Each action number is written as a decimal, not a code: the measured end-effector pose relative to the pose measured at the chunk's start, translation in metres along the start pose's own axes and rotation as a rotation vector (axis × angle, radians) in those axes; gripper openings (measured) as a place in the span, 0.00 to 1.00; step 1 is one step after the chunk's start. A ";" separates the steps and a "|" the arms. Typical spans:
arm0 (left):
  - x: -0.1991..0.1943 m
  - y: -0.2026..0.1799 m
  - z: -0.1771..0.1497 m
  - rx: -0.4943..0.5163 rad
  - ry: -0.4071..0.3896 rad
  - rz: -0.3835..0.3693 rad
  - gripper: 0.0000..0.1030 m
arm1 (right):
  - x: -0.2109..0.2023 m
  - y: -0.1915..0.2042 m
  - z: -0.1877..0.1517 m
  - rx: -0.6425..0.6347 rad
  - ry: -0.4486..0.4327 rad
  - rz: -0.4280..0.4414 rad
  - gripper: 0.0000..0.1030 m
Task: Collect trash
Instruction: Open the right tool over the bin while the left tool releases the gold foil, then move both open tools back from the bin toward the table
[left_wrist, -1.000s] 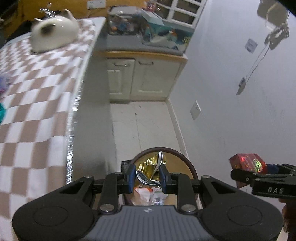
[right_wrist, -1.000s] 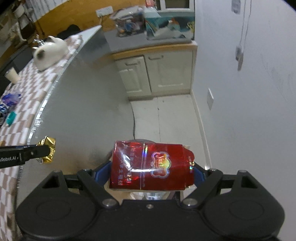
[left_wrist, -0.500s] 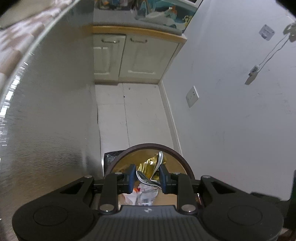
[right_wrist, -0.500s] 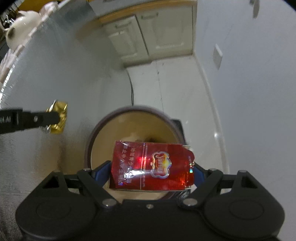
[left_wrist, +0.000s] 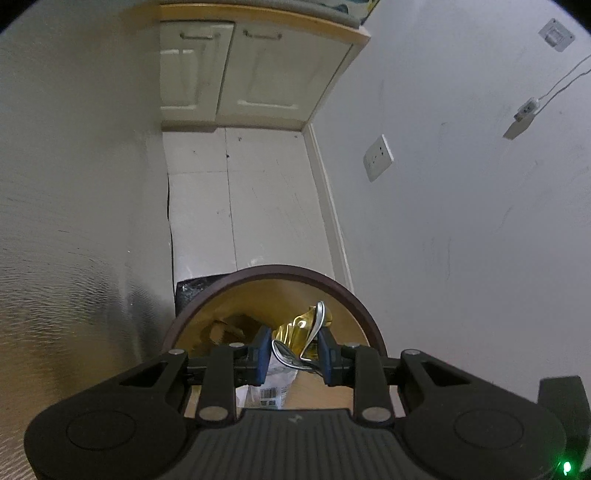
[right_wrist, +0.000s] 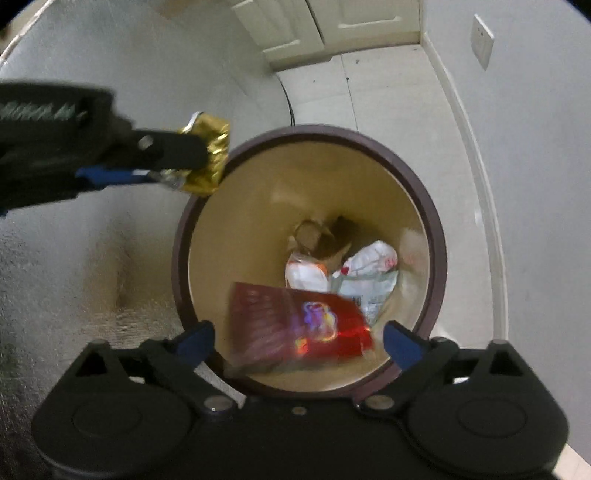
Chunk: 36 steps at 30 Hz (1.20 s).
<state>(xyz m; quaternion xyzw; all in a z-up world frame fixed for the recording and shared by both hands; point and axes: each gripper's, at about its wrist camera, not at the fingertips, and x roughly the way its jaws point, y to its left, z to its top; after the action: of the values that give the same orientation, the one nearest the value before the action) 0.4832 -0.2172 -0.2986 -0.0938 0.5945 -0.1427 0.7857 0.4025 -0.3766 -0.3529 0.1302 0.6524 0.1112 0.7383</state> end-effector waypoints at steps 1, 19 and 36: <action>0.004 -0.001 0.001 0.001 0.006 0.000 0.27 | 0.001 0.000 0.000 0.001 0.005 0.004 0.99; 0.050 0.009 -0.005 0.021 0.128 0.086 0.81 | -0.003 -0.016 -0.006 -0.021 0.018 -0.028 1.00; 0.024 0.013 -0.025 -0.017 0.151 0.089 1.00 | -0.030 -0.031 -0.006 -0.016 -0.032 -0.067 1.00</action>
<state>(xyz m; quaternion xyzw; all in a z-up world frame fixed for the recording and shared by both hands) 0.4666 -0.2124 -0.3310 -0.0629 0.6567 -0.1095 0.7435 0.3924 -0.4151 -0.3362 0.1041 0.6436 0.0896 0.7530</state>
